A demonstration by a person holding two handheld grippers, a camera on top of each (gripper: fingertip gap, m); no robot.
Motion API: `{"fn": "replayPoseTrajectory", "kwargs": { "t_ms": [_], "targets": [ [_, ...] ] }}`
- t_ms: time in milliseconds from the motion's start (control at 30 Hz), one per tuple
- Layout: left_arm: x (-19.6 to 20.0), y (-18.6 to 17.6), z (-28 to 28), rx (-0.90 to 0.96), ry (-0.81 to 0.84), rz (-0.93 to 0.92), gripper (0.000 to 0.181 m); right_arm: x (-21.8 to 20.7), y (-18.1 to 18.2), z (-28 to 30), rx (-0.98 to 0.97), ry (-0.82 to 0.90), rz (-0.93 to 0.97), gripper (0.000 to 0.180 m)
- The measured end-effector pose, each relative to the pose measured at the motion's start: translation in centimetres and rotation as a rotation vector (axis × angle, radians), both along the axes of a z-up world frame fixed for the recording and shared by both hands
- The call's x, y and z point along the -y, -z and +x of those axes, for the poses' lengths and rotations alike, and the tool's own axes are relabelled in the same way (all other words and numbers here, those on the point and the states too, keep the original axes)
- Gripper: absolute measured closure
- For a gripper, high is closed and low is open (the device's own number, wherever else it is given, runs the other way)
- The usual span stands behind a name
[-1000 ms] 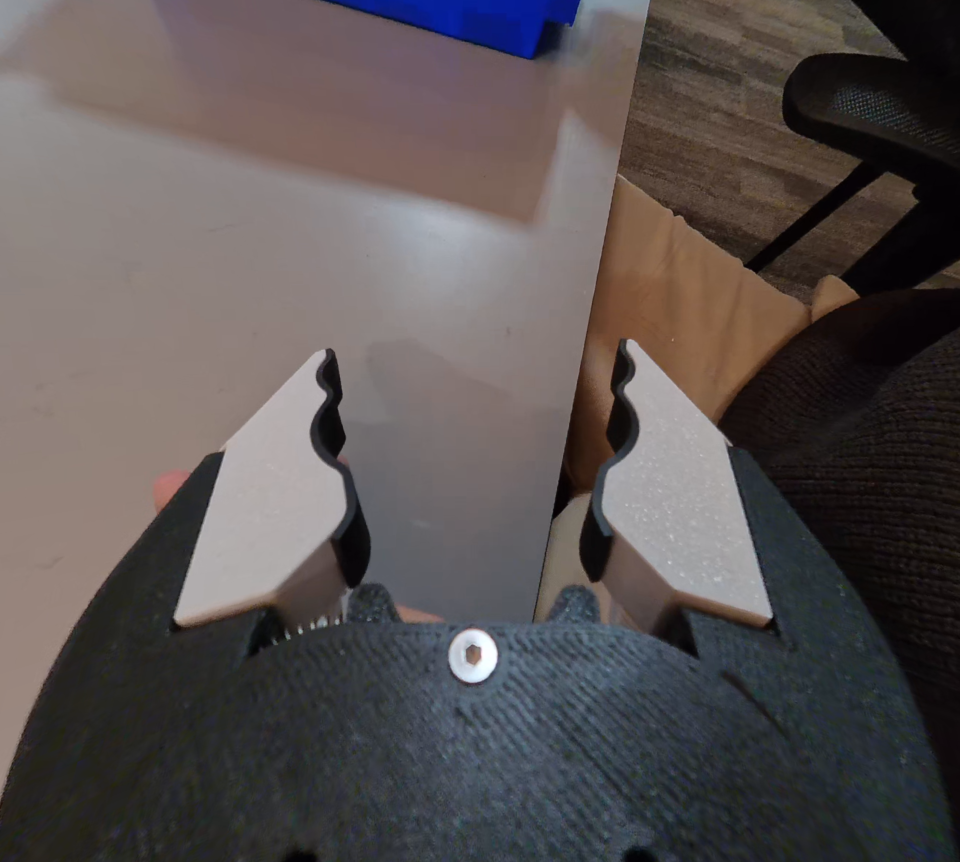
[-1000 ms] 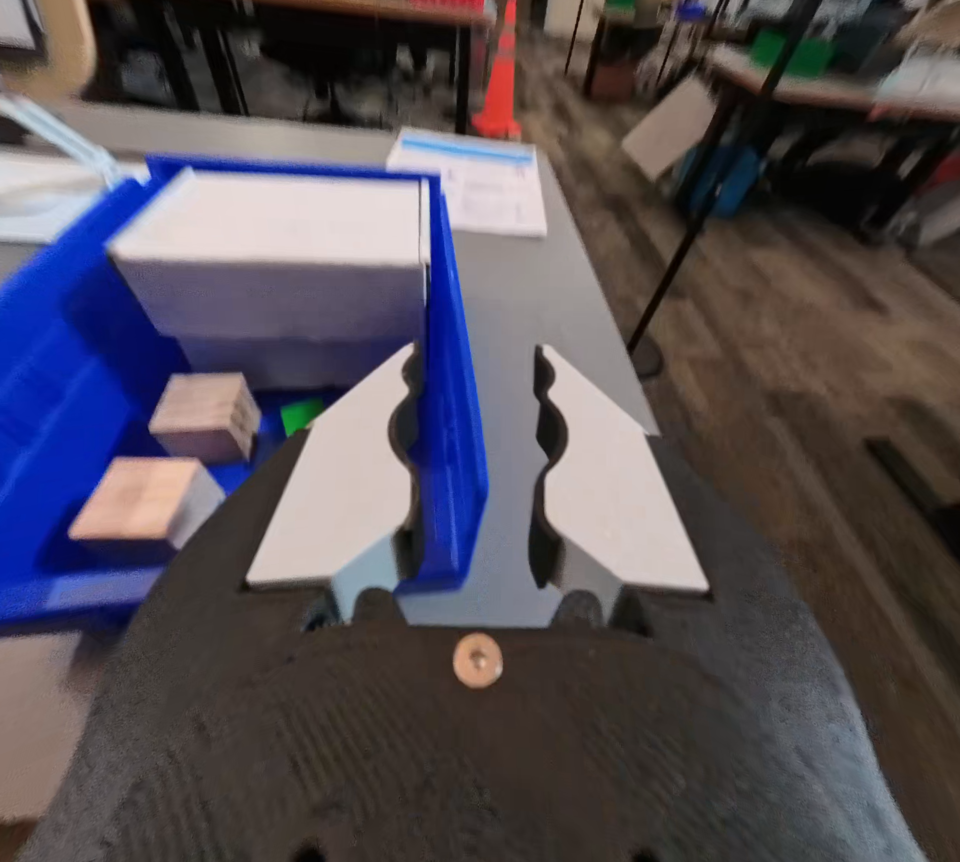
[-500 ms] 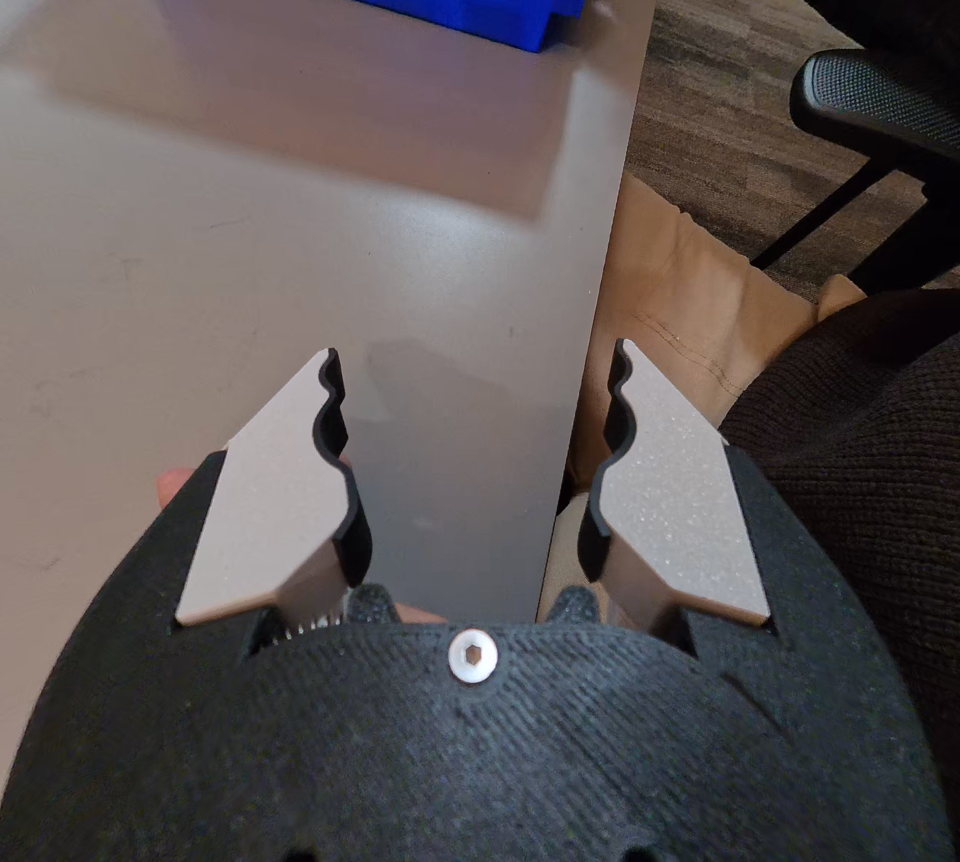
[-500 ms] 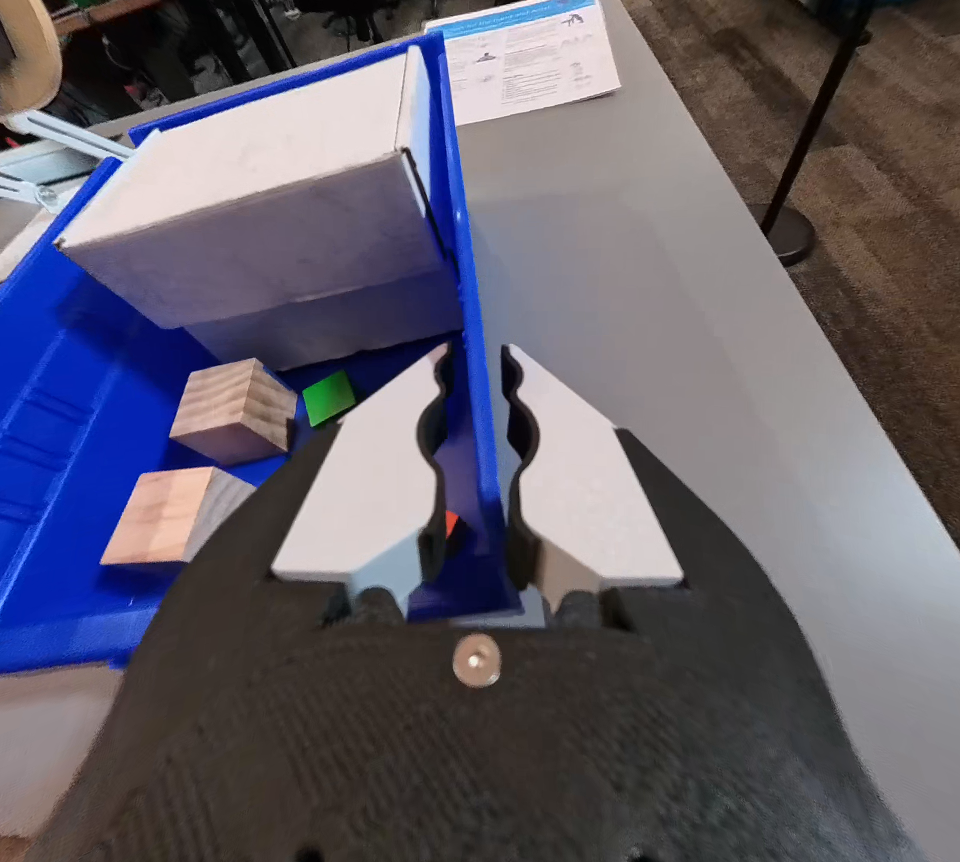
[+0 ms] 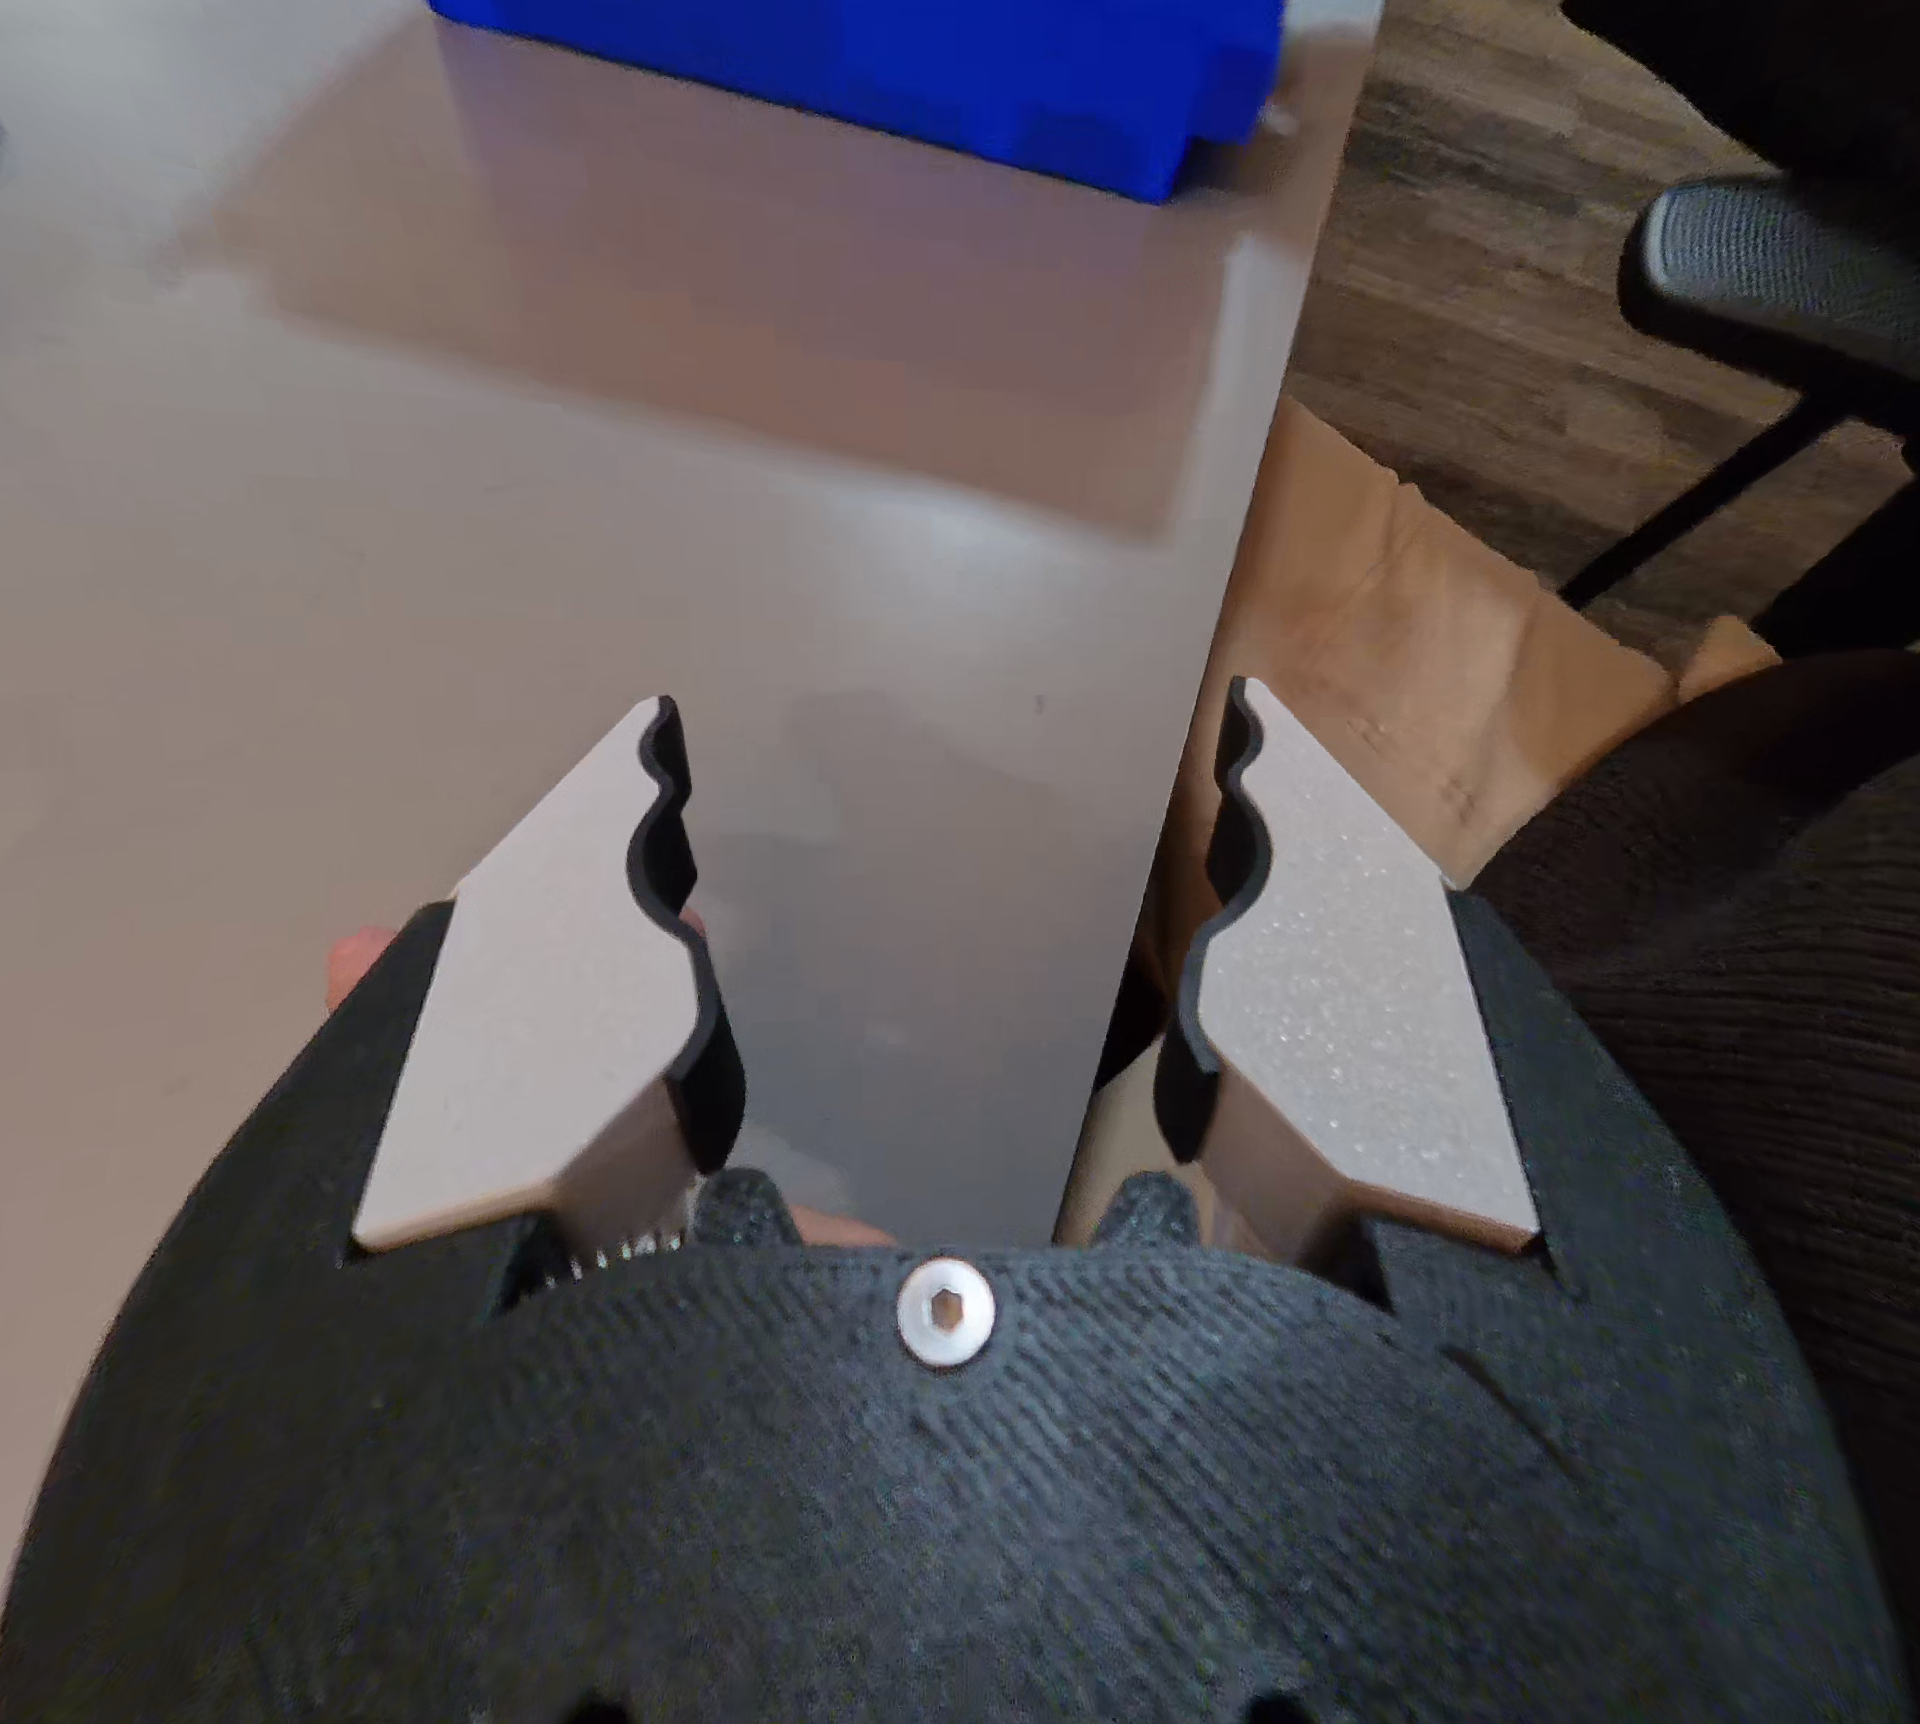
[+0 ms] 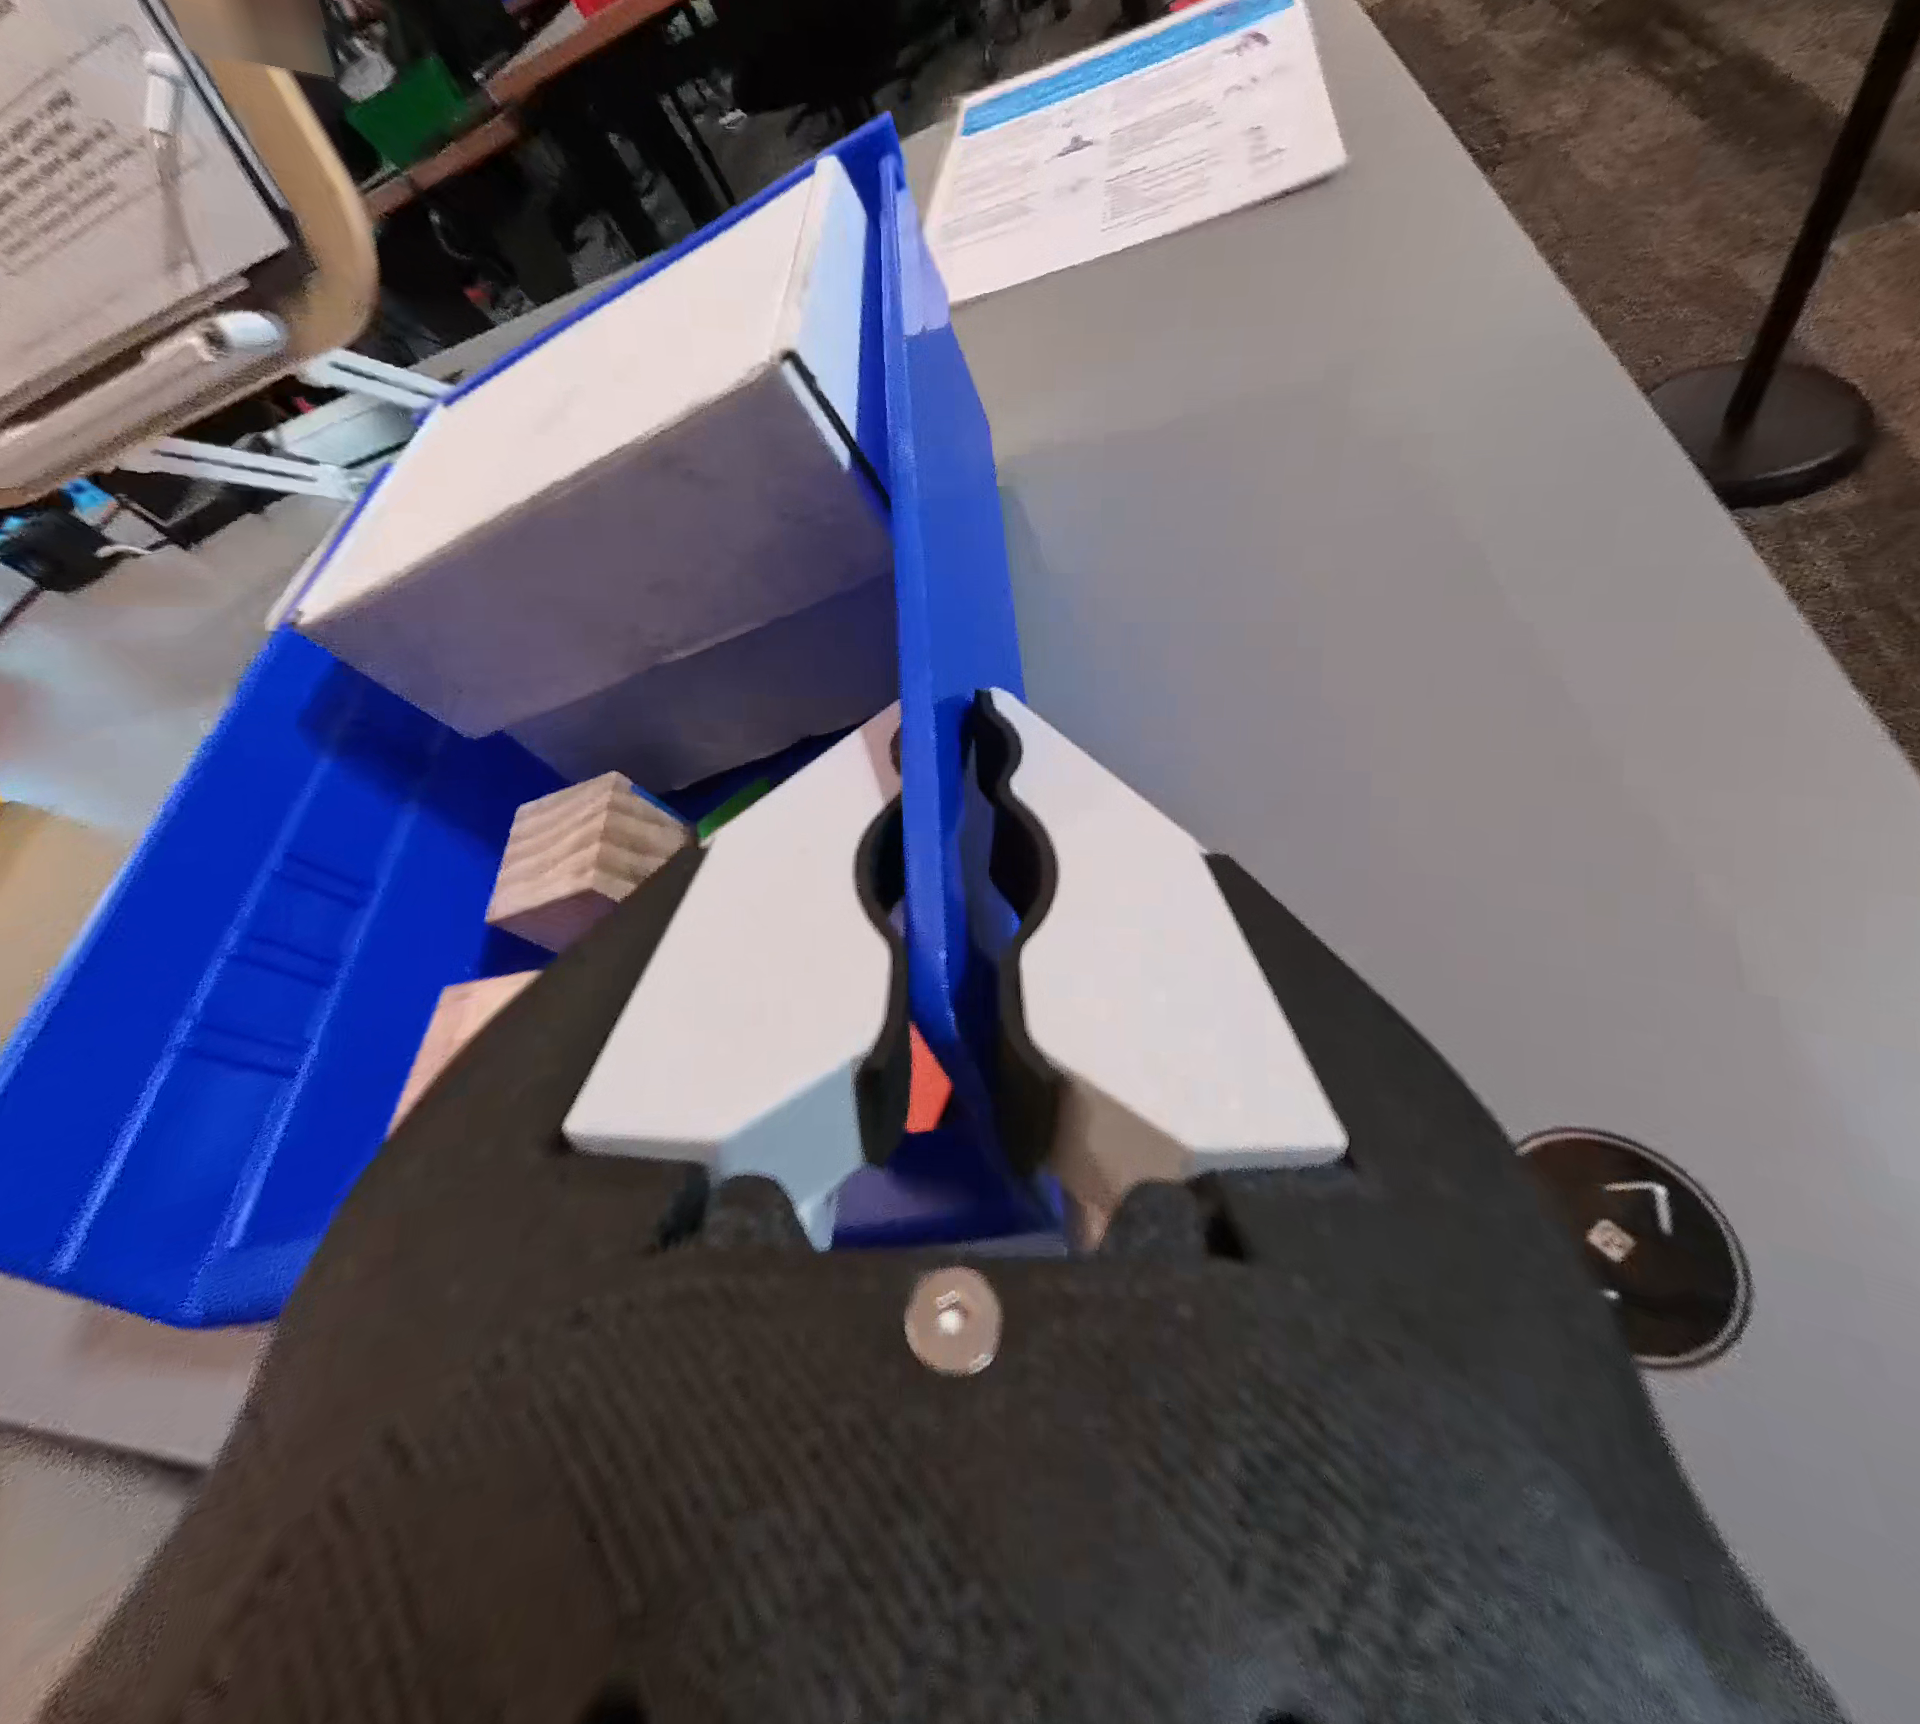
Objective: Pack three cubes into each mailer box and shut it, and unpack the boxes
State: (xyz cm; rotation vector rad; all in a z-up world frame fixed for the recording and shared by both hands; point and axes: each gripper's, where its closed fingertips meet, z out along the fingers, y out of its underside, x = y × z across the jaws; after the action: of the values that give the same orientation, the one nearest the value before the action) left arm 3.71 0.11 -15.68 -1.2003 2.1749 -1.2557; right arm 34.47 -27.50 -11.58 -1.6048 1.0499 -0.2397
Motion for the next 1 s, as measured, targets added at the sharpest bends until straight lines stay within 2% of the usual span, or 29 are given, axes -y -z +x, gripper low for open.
{"fn": "replayPoseTrajectory", "kwargs": {
  "t_ms": [33, 233, 300, 400, 467, 533, 567, 700, 733, 767, 800, 900, 1000],
  "targets": [
    [-0.3, -0.5, 0.0, 0.012, -0.029, -0.013, 0.08, -0.3, -0.4, -0.4, 0.003, -0.016, 0.016, 0.174],
    [-2.7, -7.5, -0.9, 0.204, -0.294, -0.177, 0.08, -2.8, -1.5, -2.4, -0.057, -0.104, 0.122, 0.175],
    [-6.3, -9.9, -1.7, 0.301, -0.479, -0.122, 0.085, -4.1, -2.0, -3.0, -0.063, -0.136, 0.159, 0.174],
    [-14.2, -13.0, -4.4, 0.424, -0.797, 0.065, 0.091, -6.1, -2.9, -4.0, -0.059, -0.184, 0.172, 0.174],
    [-18.3, -12.6, -6.4, 0.369, -0.908, 0.197, 0.079, -7.5, -3.3, -4.9, -0.051, -0.22, 0.16, 0.174],
    [-21.5, -10.3, -8.4, 0.259, -0.985, 0.292, 0.067, -9.0, -3.7, -5.9, -0.046, -0.258, 0.148, 0.174],
    [-23.0, -9.1, -9.3, 0.221, -1.024, 0.326, 0.068, -9.8, -3.8, -6.4, -0.043, -0.277, 0.142, 0.175],
    [-25.6, -2.7, -10.8, 0.016, -1.032, 0.412, 0.084, -13.6, -4.0, -8.5, -0.048, -0.339, 0.142, 0.176],
    [-26.0, -1.6, -10.8, -0.014, -1.023, 0.437, 0.101, -14.8, -3.8, -9.0, -0.057, -0.354, 0.142, 0.176],
    [-26.7, -0.8, -11.0, -0.033, -1.022, 0.483, 0.126, -16.1, -3.6, -9.6, -0.065, -0.369, 0.143, 0.176],
    [-27.3, -0.4, -11.3, -0.039, -1.022, 0.535, 0.159, -17.4, -3.4, -10.3, -0.07, -0.387, 0.143, 0.176],
    [-27.7, -1.2, -11.6, -0.009, -1.026, 0.47, 0.171, -21.8, -3.1, -12.5, -0.067, -0.443, 0.136, 0.176],
    [-28.3, -3.2, -12.4, 0.022, -1.004, 0.401, 0.175, -26.8, -3.3, -14.3, -0.049, -0.509, 0.147, 0.176]
  ]
}}
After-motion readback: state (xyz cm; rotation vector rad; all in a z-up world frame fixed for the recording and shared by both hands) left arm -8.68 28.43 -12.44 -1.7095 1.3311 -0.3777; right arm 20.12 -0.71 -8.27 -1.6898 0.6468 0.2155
